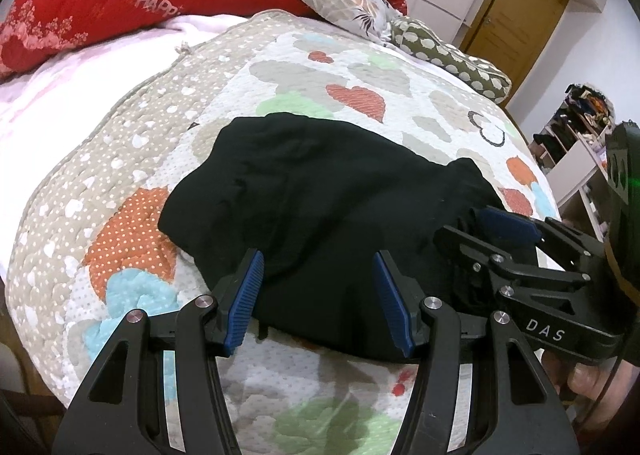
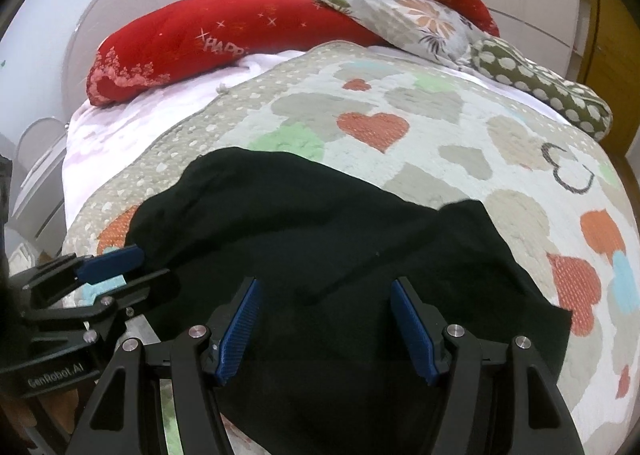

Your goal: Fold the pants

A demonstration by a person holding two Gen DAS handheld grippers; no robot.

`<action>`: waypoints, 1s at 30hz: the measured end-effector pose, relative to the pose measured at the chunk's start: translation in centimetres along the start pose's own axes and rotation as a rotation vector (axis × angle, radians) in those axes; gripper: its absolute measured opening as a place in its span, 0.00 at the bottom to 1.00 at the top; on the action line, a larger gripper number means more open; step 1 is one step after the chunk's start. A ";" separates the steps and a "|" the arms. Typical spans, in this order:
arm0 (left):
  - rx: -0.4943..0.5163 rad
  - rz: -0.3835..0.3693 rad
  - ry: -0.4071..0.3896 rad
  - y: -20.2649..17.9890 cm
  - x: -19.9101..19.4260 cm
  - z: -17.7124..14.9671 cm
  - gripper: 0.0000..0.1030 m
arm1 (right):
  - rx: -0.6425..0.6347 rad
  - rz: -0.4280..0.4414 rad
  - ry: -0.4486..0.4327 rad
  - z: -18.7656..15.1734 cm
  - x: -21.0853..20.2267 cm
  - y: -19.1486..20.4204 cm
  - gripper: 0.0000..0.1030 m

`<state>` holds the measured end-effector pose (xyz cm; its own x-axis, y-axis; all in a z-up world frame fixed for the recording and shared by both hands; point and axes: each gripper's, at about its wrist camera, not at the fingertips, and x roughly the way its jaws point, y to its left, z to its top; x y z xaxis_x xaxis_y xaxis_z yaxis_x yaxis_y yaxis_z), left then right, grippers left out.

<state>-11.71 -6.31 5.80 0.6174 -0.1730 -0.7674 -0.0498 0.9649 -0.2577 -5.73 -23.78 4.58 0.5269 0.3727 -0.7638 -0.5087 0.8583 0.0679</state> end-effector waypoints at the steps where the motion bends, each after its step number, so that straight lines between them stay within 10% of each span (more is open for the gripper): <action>1: -0.004 -0.002 0.000 0.2 -0.1 0.0 0.55 | -0.005 0.004 -0.002 0.2 0.1 0.2 0.63; 7: -0.074 -0.025 -0.040 2.3 -1.7 0.1 0.77 | -0.028 0.033 -0.007 1.9 0.8 1.0 0.63; 16: -0.260 -0.020 -0.010 6.7 -1.1 -1.1 0.77 | -0.084 0.096 0.003 5.6 3.3 2.9 0.67; 30: -0.276 -0.019 0.009 6.4 1.8 -0.5 0.77 | -0.190 0.135 0.050 9.1 9.2 5.8 0.71</action>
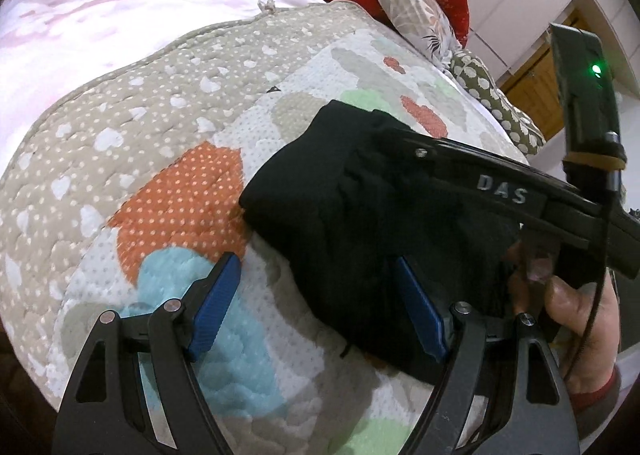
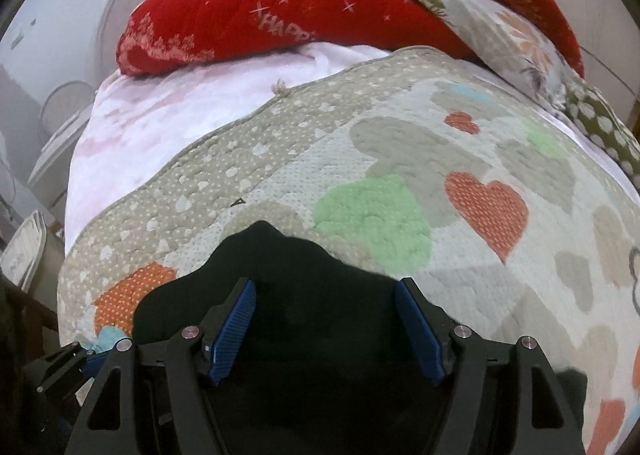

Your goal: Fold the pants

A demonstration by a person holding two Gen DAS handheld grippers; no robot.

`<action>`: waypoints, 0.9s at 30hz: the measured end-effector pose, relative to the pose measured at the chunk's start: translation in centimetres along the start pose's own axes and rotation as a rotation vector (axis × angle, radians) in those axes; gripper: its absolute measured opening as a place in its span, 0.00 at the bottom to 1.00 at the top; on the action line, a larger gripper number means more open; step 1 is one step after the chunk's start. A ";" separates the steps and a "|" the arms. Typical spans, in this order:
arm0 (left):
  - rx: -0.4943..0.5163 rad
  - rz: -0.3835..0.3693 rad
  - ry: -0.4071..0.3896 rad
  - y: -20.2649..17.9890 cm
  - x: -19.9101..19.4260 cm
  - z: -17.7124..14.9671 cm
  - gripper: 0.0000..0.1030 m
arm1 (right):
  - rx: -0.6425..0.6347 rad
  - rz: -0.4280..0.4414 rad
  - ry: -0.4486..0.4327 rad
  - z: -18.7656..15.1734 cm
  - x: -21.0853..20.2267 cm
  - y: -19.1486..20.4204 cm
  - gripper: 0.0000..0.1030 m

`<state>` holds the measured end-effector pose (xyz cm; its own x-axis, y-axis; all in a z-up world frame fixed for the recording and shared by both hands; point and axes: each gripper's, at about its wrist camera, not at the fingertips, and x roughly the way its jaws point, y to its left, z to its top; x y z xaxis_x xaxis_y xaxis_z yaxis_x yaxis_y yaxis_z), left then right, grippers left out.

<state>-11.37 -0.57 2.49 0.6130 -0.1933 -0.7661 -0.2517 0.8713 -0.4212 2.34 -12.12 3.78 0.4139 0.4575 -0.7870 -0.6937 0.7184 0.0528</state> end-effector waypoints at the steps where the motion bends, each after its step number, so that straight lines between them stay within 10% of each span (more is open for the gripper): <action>1: -0.003 -0.005 0.000 0.0 0.1 0.1 0.78 | -0.009 0.005 0.003 0.2 0.3 0.0 0.73; 16: 0.012 -0.020 -0.027 -0.4 1.4 0.7 0.87 | 0.055 0.145 0.041 0.8 4.3 -0.9 0.79; 19: 0.026 -0.024 -0.034 -0.6 1.5 0.8 0.87 | 0.078 0.171 0.013 0.6 4.0 -1.3 0.68; 27: 0.029 -0.027 -0.063 -0.1 0.9 1.0 0.42 | 0.109 0.183 -0.019 0.3 3.0 -1.6 0.54</action>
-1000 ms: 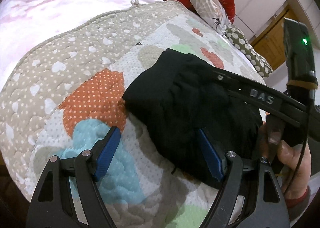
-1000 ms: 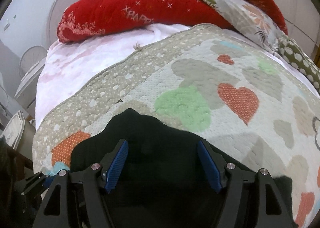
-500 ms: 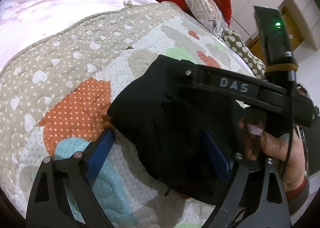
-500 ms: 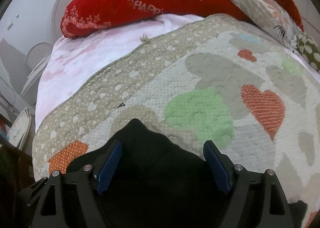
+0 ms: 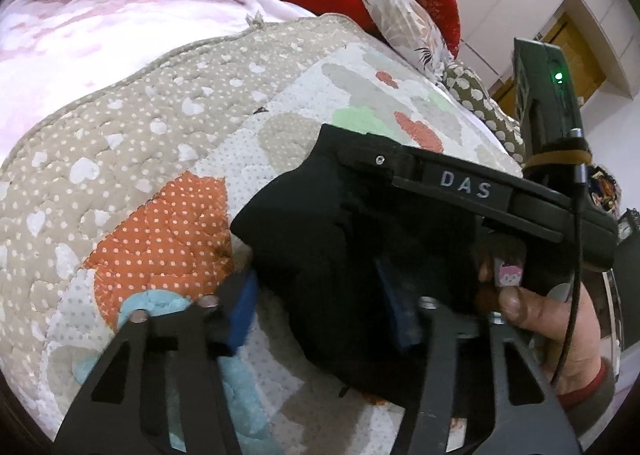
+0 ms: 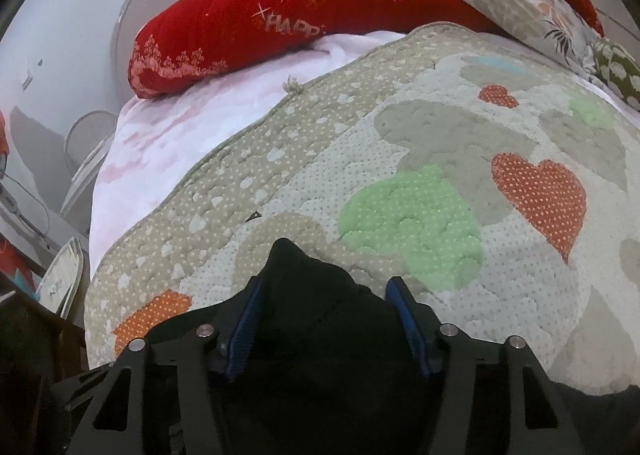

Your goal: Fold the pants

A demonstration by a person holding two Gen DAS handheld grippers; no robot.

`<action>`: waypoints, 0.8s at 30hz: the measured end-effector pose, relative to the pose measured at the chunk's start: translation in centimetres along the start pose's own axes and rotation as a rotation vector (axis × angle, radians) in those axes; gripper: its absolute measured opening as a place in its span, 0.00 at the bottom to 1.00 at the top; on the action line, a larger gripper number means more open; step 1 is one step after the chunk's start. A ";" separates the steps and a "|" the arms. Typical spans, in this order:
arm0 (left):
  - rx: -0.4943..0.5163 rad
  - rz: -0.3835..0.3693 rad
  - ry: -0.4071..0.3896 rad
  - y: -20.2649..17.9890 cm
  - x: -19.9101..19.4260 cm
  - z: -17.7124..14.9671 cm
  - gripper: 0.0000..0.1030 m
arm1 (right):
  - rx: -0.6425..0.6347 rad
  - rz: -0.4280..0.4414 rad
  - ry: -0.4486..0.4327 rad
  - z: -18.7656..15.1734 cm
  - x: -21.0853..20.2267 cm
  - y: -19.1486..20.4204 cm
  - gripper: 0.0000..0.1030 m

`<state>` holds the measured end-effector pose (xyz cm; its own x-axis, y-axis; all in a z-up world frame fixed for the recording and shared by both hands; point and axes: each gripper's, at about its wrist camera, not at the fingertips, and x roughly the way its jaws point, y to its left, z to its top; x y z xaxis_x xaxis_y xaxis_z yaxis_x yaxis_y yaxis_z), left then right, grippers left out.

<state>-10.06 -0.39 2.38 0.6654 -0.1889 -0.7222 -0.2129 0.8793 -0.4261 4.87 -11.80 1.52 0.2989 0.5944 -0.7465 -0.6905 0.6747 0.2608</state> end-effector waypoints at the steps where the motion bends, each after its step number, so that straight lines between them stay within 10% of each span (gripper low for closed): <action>1: 0.007 0.000 -0.004 -0.1 -0.2 0.0 0.38 | 0.001 0.001 -0.009 -0.1 -0.3 0.0 0.49; 14: 0.221 -0.088 -0.155 -6.1 -5.4 -0.2 0.27 | 0.099 0.057 -0.237 -1.3 -10.5 -1.8 0.33; 24: 0.439 -0.200 -0.124 -12.2 -4.8 -3.5 0.27 | 0.235 0.015 -0.303 -5.3 -16.3 -6.3 0.31</action>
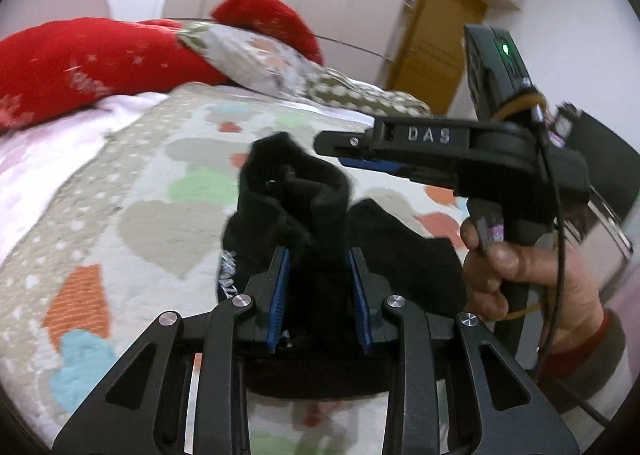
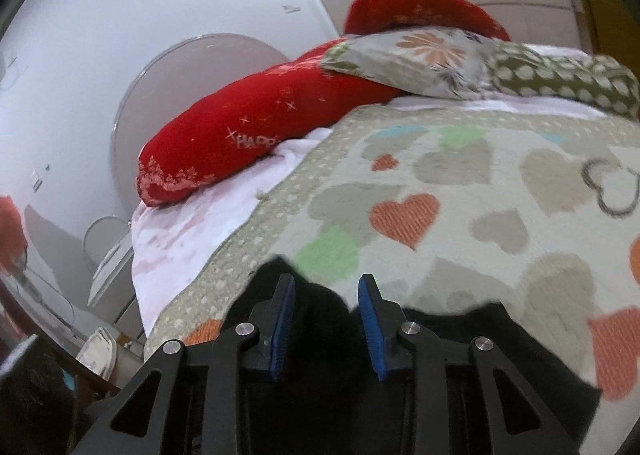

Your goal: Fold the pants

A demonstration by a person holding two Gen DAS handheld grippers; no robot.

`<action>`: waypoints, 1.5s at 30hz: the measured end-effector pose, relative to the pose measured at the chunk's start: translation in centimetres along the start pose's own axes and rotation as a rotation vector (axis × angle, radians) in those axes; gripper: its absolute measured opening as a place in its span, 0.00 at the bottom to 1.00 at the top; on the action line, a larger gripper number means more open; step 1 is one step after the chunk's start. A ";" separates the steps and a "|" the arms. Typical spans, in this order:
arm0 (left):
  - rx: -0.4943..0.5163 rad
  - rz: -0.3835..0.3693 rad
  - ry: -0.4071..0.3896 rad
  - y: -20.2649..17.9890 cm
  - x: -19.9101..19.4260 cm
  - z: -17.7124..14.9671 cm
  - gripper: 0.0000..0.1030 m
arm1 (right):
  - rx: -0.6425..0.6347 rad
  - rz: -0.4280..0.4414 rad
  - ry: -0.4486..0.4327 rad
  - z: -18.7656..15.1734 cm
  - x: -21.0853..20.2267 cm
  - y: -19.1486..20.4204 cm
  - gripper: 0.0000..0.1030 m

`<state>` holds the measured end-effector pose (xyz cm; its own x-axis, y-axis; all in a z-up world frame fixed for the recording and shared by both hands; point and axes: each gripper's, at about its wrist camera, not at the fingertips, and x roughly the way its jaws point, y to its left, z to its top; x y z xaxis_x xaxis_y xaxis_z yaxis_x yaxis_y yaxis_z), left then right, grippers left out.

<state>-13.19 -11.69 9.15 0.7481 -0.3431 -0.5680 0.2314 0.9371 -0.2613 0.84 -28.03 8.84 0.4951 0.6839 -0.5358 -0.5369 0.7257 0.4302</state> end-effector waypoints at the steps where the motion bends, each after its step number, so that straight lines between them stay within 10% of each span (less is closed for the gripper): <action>1: 0.014 -0.011 0.013 -0.5 0.4 -0.2 0.27 | 0.022 -0.007 0.004 -0.3 -0.4 -0.5 0.31; 5: 0.054 -0.058 0.057 -2.4 2.2 -1.2 0.27 | 0.128 -0.044 -0.004 -1.7 -2.3 -3.0 0.53; 14: 0.152 -0.256 0.117 -4.2 0.7 -2.0 0.56 | 0.345 0.019 0.041 -5.1 -3.0 -7.3 0.61; 25: 0.030 -0.095 0.069 3.1 -0.1 -0.3 0.66 | 0.394 0.147 0.049 -6.8 -2.5 -6.0 0.74; 34: 0.067 -0.242 0.131 -0.1 1.3 -1.5 0.66 | 0.432 0.178 0.055 -7.1 -1.9 -5.8 0.76; 45: 0.217 -0.030 0.125 3.3 -1.3 -1.0 0.67 | 0.434 0.149 0.036 -7.3 -3.1 -6.0 0.76</action>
<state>-14.04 -8.19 8.22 0.6597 -0.3632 -0.6579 0.3902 0.9137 -0.1132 -2.47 -35.04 2.60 0.4057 0.7859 -0.4667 -0.2605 0.5888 0.7651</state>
